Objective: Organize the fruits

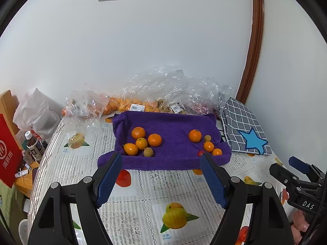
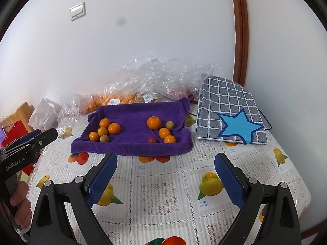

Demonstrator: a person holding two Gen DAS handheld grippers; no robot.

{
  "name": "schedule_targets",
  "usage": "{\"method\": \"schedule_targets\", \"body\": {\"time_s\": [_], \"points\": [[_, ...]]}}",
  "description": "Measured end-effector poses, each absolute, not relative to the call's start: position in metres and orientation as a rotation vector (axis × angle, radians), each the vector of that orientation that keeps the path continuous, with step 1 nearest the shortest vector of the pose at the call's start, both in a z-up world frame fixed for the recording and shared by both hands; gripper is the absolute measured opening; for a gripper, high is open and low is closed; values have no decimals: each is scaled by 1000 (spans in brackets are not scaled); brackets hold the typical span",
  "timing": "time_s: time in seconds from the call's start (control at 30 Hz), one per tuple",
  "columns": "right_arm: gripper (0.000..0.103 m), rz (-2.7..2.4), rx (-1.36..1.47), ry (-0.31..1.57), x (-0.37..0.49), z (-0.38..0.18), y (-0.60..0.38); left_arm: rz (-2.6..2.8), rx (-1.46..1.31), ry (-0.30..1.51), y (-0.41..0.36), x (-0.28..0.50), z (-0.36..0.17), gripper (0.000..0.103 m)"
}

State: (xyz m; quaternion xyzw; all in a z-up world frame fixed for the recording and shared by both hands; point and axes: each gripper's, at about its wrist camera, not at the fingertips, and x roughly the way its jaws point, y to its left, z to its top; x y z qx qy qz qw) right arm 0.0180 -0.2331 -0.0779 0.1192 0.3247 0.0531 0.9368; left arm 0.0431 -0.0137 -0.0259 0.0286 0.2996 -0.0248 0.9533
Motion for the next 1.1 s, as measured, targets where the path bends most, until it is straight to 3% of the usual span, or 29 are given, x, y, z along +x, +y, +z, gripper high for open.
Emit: {"method": "schedule_targets", "body": {"time_s": [1.1], "points": [[95,109,271,662,17,-79,-240,-46,65,600,-17,43,-24,77]]}}
